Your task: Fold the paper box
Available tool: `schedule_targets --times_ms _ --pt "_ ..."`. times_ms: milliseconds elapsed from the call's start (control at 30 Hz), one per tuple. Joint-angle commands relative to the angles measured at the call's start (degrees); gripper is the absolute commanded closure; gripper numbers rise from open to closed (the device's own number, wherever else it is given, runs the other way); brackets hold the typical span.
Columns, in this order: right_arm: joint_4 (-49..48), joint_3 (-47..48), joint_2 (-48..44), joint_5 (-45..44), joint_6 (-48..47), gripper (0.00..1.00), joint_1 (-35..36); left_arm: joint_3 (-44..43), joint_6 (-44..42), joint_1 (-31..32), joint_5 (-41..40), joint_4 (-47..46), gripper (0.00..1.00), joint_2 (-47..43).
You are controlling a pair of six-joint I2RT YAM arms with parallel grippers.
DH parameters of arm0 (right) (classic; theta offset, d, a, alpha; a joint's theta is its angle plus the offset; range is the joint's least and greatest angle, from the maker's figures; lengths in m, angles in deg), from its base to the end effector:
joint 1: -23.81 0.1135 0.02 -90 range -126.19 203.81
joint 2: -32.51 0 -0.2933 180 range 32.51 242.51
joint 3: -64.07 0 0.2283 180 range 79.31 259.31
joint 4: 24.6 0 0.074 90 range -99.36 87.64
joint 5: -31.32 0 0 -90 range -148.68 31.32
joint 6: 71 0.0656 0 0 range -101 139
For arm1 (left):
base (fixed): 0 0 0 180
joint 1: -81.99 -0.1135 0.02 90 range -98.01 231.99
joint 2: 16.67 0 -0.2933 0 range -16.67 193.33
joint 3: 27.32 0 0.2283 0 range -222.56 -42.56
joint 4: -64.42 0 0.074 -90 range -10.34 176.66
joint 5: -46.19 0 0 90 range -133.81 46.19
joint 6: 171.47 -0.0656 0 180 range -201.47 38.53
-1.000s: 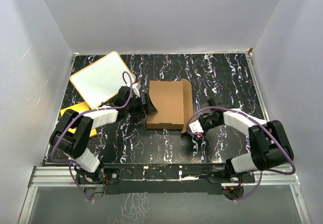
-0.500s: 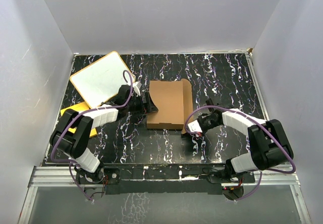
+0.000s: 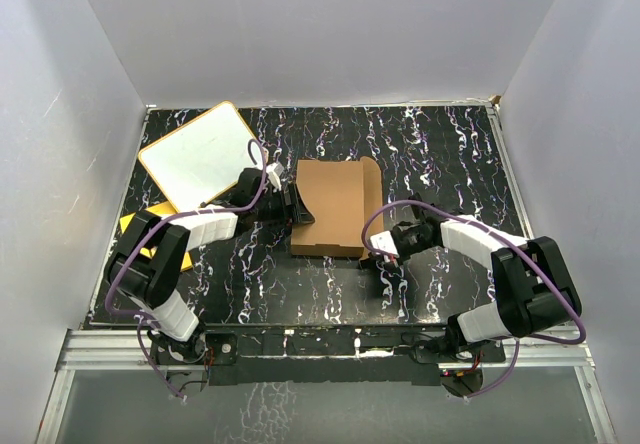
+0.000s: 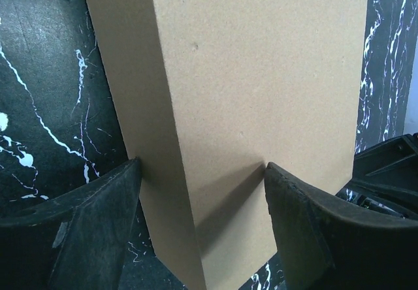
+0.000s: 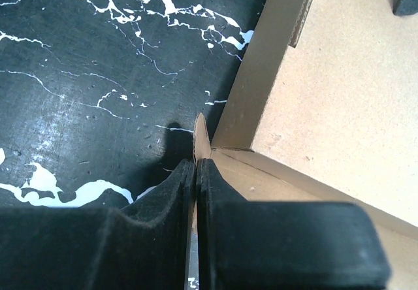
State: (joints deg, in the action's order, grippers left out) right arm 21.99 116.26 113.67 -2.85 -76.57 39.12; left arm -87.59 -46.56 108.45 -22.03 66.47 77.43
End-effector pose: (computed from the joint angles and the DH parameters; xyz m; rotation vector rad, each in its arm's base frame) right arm 0.1808 0.1058 0.1854 -1.9249 1.1438 0.7226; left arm 0.2935 -0.1733 0.1999 0.0565 2.3338 -0.9900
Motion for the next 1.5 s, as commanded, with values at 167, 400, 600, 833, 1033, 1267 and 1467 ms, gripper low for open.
schedule_targets --times_ms 167,400,600,833,1033,1267,1467 --pt "1.70 3.49 2.92 1.16 9.78 0.92 -2.45 -0.85 -2.21 -1.12 -2.59 3.69 0.34 1.41" --pt "5.14 5.89 6.27 2.20 11.71 0.92 -3.41 -0.75 -1.97 -2.24 -1.98 3.83 0.36 1.45" --pt "6.96 7.02 8.29 3.21 13.03 0.92 -4.47 -0.67 -1.81 -2.87 -1.32 3.64 0.37 1.71" --pt "7.54 8.06 10.58 4.07 16.04 0.92 -5.23 -0.73 -1.81 -3.17 -0.61 3.43 0.37 1.82" --pt "10.15 11.69 15.43 6.15 20.79 0.92 -6.56 -1.04 -1.91 -3.23 -0.36 3.44 0.37 1.73" --pt "9.49 16.36 19.84 4.64 30.78 0.92 -7.66 -1.52 -1.86 -3.25 0.18 3.35 0.37 2.03" --pt "4.14 20.68 24.89 -2.07 48.01 0.91 -7.62 -1.81 -1.84 -3.25 0.36 3.43 0.37 2.12"
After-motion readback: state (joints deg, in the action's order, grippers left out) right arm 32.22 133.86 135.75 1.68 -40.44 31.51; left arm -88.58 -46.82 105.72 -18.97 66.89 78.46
